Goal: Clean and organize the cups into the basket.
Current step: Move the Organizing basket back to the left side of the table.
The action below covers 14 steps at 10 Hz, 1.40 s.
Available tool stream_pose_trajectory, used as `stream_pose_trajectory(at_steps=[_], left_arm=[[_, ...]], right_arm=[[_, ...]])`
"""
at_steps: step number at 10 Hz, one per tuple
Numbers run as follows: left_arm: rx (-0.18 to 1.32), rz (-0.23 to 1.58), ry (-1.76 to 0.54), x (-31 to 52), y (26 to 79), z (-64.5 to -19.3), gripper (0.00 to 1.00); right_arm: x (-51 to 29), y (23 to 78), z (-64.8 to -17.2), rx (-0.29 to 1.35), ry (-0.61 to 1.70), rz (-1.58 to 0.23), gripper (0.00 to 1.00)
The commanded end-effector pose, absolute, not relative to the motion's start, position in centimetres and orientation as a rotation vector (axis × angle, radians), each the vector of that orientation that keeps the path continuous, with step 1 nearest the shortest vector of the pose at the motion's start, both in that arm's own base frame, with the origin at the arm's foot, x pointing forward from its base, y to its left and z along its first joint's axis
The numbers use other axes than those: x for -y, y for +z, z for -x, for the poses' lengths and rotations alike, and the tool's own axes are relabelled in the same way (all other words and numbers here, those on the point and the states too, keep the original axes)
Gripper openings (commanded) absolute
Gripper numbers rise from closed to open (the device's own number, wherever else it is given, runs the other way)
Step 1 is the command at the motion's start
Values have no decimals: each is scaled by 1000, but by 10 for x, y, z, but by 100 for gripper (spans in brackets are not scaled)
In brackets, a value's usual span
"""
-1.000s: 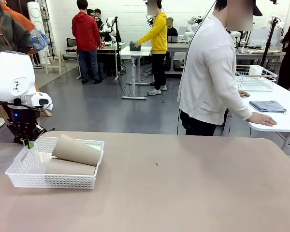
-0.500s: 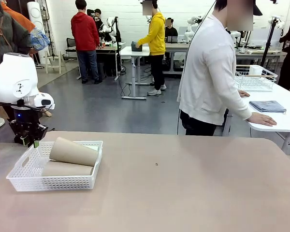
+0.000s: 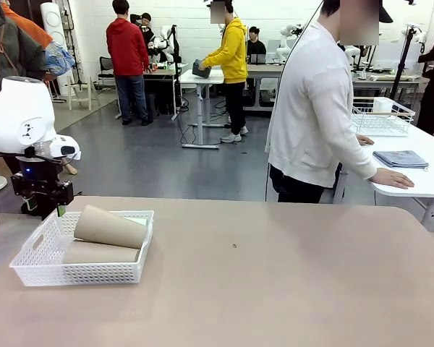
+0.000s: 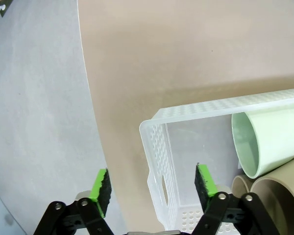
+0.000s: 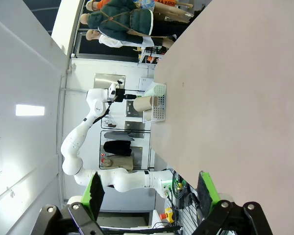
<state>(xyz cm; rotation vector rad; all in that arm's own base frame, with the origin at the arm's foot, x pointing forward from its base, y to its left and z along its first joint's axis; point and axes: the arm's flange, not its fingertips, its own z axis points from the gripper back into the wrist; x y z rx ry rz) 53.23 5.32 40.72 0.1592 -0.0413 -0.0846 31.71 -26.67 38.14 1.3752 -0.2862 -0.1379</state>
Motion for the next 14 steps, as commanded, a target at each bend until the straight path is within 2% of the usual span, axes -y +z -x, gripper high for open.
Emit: stream_pose_trajectory(at_steps=[1,3,4,6,8,11,12,14], left_arm=[[63,-151,-49,-57,408,-526,100],[-1,-108,-71,-50,412,-523,100],[29,-66,-66,-42,429,-509,100],[198,45,-57,-31,489,-454,100],[280,66,-98,-23,519,-414,100],[258,67,-126,-16,509,-399,100],[288,57,-51,-9,505,-406,100],[270,47,-102,-13,526,-394,100]], right_arm=[[267,380,-315,283,-134,-1373,100],[267,380,-315,283,-134,-1373,100],[267,380,-315,283,-134,-1373,100],[267,380,-315,283,-134,-1373,100],[267,380,-315,283,-134,-1373,100],[267,380,-315,283,-134,-1373,100],[267,380,-315,283,-134,-1373,100],[267,380,-315,283,-134,-1373,100]])
